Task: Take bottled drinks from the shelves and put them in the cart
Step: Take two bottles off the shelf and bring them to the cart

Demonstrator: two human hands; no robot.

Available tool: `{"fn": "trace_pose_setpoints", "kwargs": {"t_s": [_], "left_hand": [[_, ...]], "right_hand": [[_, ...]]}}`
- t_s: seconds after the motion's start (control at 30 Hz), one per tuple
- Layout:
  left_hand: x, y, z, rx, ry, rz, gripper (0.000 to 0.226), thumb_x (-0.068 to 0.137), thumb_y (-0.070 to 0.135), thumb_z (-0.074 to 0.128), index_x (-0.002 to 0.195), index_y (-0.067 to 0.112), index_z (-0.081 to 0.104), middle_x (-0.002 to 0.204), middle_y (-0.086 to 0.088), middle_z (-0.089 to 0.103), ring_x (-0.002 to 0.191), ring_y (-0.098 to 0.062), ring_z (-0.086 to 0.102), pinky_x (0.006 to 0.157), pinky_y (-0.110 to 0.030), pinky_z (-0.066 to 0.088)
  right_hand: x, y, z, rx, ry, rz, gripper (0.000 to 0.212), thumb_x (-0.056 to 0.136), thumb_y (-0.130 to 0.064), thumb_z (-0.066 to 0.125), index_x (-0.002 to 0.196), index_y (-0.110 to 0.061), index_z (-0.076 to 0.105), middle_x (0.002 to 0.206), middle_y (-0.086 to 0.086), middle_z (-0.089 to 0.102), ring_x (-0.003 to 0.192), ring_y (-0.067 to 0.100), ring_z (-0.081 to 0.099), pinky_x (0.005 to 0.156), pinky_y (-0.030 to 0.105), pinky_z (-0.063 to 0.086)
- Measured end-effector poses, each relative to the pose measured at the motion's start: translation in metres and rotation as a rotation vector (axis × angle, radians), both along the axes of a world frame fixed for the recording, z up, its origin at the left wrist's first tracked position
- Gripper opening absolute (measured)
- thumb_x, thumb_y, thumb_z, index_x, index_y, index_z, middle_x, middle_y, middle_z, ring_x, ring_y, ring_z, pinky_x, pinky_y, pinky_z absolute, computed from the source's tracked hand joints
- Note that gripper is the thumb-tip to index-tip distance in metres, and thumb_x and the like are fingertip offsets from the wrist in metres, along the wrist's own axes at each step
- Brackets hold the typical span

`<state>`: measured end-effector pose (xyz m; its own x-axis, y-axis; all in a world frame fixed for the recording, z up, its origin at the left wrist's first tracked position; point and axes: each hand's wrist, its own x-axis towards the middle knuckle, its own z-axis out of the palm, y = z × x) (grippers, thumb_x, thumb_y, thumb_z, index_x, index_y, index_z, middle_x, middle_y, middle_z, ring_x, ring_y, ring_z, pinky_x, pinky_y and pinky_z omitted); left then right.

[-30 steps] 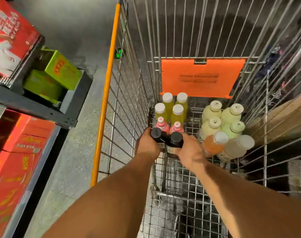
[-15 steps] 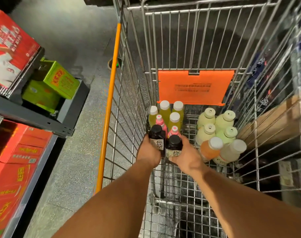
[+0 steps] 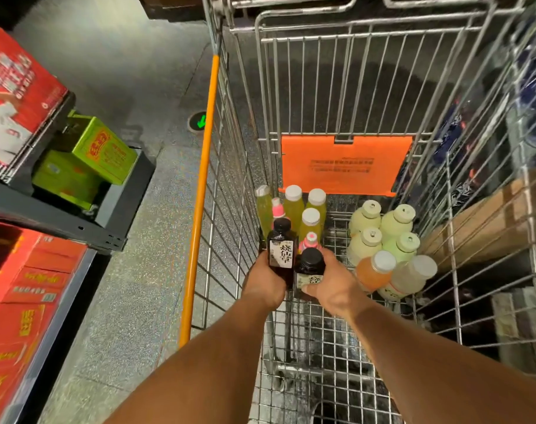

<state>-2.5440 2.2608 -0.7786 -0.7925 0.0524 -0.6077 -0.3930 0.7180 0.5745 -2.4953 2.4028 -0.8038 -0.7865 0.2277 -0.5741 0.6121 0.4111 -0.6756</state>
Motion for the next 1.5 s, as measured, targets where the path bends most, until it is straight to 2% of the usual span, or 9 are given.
{"fn": "trace_pose_setpoints", "kwargs": {"t_s": [0.2,0.4,0.5,0.6,0.77,0.97,1.1,1.23,1.5], "left_hand": [[0.002,0.001,0.033,-0.003,0.013,-0.026,0.04,0.09,0.019,0.065,0.127,0.026,0.052,0.109,0.003,0.066,0.096,-0.021,0.063,0.087,-0.028,0.048],[-0.015,0.009,0.122,-0.059,0.082,-0.305,0.052,0.088,0.018,0.065,0.139,0.021,0.052,0.126,-0.005,0.066,0.111,-0.027,0.064,0.093,-0.032,0.051],[-0.026,0.006,0.181,-0.051,0.163,-0.419,0.046,0.088,0.018,0.064,0.133,0.013,0.057,0.124,-0.01,0.067,0.109,-0.03,0.064,0.091,-0.037,0.053],[-0.028,-0.007,0.246,-0.051,0.282,-0.523,0.048,0.087,0.017,0.061,0.135,0.016,0.054,0.124,-0.011,0.066,0.109,-0.033,0.064,0.088,-0.037,0.055],[0.0,-0.047,0.355,-0.046,0.521,-0.861,0.004,0.085,0.023,0.058,0.089,0.023,0.058,0.088,-0.002,0.066,0.085,-0.029,0.066,0.066,-0.032,0.049],[0.055,-0.089,0.471,-0.158,0.781,-1.12,0.062,0.086,0.02,0.06,0.146,0.021,0.043,0.141,-0.008,0.051,0.124,-0.028,0.055,0.099,-0.04,0.049],[0.103,-0.101,0.54,-0.076,0.946,-1.228,0.043,0.087,0.025,0.058,0.129,0.023,0.054,0.13,-0.007,0.06,0.117,-0.029,0.058,0.091,-0.039,0.05],[0.16,-0.12,0.588,0.0,1.06,-1.323,0.05,0.09,0.028,0.058,0.139,0.022,0.051,0.136,-0.008,0.057,0.125,-0.028,0.054,0.098,-0.037,0.046],[0.327,-0.171,0.616,0.215,1.054,-1.623,0.042,0.087,0.033,0.065,0.125,0.02,0.058,0.124,-0.009,0.064,0.113,-0.029,0.061,0.089,-0.036,0.049]], "right_hand": [[0.007,-0.001,0.036,0.111,-0.028,0.019,0.086,0.071,-0.026,0.086,0.143,-0.023,0.038,0.124,0.0,0.062,0.107,0.018,0.06,0.097,0.031,0.048],[0.008,0.006,0.143,0.265,0.015,-0.01,0.056,0.08,-0.027,0.077,0.128,-0.018,0.05,0.084,-0.013,0.051,0.065,-0.002,0.046,0.052,0.013,0.032],[0.01,-0.003,0.211,0.334,0.064,-0.049,0.055,0.082,-0.029,0.074,0.129,-0.013,0.05,0.103,0.002,0.064,0.09,0.021,0.064,0.069,0.024,0.043],[0.027,-0.027,0.279,0.408,0.098,-0.108,0.059,0.081,-0.026,0.075,0.132,-0.013,0.048,0.127,0.01,0.059,0.112,0.03,0.058,0.089,0.032,0.049],[0.08,-0.078,0.388,0.527,0.252,-0.272,0.038,0.083,-0.031,0.07,0.117,-0.019,0.059,0.109,0.004,0.068,0.102,0.027,0.064,0.076,0.028,0.047],[0.166,-0.142,0.501,0.73,0.239,-0.363,0.059,0.086,-0.044,0.066,0.133,-0.016,0.046,0.132,0.012,0.053,0.121,0.032,0.054,0.098,0.039,0.046],[0.237,-0.168,0.571,0.86,0.271,-0.487,0.055,0.086,-0.044,0.063,0.13,-0.014,0.05,0.128,0.015,0.056,0.119,0.035,0.054,0.096,0.04,0.047],[0.32,-0.207,0.609,0.933,0.24,-0.592,0.058,0.087,-0.043,0.062,0.135,-0.015,0.047,0.134,0.013,0.053,0.12,0.033,0.053,0.098,0.041,0.047],[0.484,-0.322,0.641,1.024,0.114,-0.858,0.044,0.084,-0.037,0.065,0.123,-0.02,0.055,0.122,0.008,0.062,0.11,0.03,0.059,0.086,0.034,0.048]]}}
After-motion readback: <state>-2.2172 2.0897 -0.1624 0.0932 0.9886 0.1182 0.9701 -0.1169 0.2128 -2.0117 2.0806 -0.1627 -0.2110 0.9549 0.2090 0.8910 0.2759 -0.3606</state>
